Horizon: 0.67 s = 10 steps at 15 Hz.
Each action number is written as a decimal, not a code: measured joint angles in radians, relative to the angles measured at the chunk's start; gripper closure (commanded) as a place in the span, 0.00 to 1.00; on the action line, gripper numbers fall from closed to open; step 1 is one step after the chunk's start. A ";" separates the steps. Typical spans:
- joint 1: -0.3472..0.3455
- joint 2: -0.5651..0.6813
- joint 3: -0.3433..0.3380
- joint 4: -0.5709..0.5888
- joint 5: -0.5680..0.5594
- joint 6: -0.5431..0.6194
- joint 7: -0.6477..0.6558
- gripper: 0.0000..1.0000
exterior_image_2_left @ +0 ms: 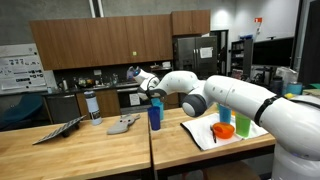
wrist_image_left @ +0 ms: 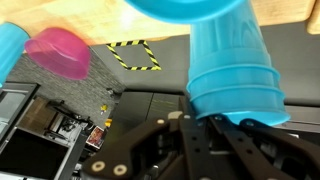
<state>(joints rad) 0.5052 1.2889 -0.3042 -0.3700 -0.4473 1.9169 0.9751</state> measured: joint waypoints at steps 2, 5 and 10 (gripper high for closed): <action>0.004 0.001 -0.002 0.000 0.000 0.004 0.013 0.98; 0.020 0.006 -0.008 0.000 -0.006 0.014 0.051 0.98; 0.056 0.020 -0.035 0.000 -0.035 0.032 0.133 0.98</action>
<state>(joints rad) 0.5612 1.3091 -0.3394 -0.3700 -0.4825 1.9487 1.1086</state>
